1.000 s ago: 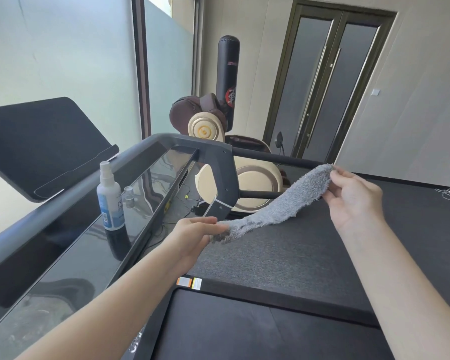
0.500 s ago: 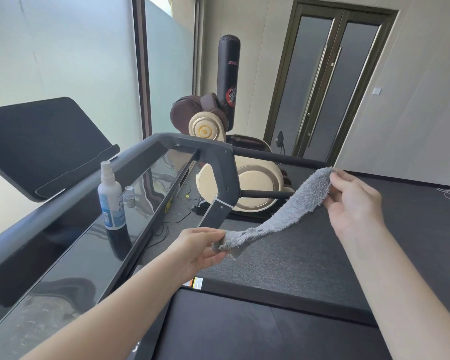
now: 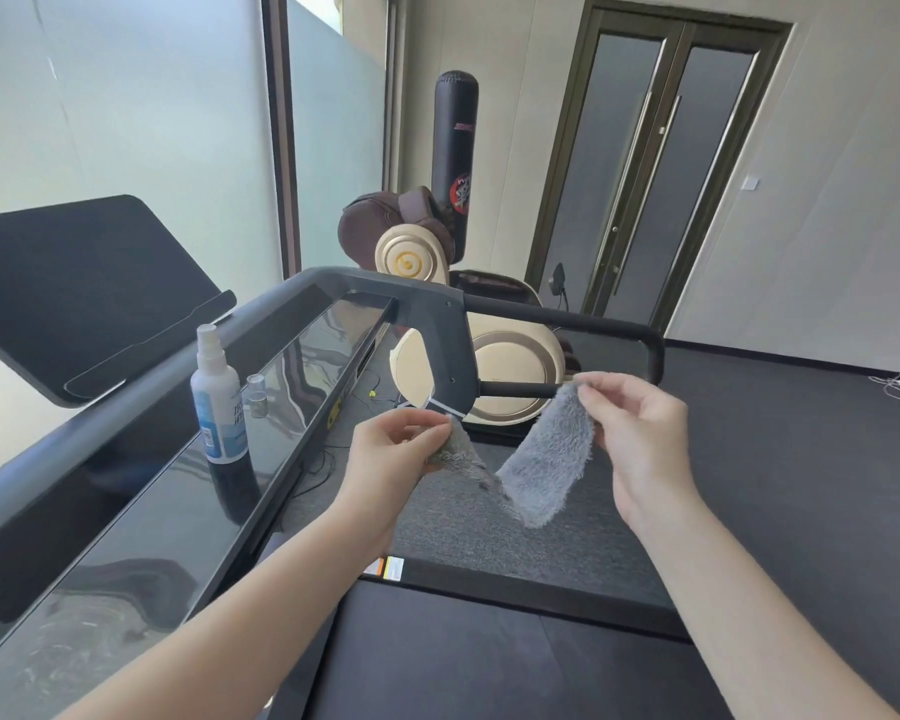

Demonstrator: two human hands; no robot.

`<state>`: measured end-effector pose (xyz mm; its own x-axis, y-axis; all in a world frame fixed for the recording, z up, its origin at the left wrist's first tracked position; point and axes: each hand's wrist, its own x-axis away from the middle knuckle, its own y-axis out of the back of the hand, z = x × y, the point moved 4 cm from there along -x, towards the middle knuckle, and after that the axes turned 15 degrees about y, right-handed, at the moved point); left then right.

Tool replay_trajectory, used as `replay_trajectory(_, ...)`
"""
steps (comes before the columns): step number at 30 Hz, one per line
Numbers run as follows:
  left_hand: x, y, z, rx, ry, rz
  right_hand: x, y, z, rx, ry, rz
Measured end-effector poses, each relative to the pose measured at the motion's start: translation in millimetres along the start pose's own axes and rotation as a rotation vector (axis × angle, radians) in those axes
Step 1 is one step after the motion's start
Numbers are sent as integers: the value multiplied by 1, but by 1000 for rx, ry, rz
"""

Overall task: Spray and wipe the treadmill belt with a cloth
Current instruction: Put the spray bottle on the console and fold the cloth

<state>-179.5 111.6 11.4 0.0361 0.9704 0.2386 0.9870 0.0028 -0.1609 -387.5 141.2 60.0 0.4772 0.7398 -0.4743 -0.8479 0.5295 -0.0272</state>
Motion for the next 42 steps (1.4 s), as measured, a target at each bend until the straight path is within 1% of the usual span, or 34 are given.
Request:
replay_trajectory(4,6,-9,-8,46,2,93,20,-30,11,161,220,200)
replay_trajectory(6,9,-11,-10,70,-2,124,32,-40,13,228,295,266)
replay_trajectory(8,10,-12,-11,79,-12,132,39,-46,11,247,335,281)
replay_trajectory(12,9,-8,-10,132,-1,142,41,-48,9,210,338,269)
replay_trajectory(18,16,-13,-16,119,-35,249,39,-45,13,139,345,236)
replay_trajectory(20,19,-13,-18,56,-72,233,38,-42,15,144,363,231)
replay_trajectory(23,20,-14,-21,-76,-144,165,39,-41,19,208,426,286)
replay_trajectory(27,20,-13,-23,-78,-170,132,42,-42,23,220,478,420)
replay_trajectory(30,21,-12,-23,-101,-178,110,43,-43,21,274,527,458)
replay_trajectory(32,20,-12,-22,-128,-159,100,43,-42,20,263,498,424)
replay_trajectory(37,19,-11,-21,-276,-156,62,35,-34,14,211,340,299)
replay_trajectory(42,20,-11,-21,-353,-148,99,22,-24,9,226,266,233)
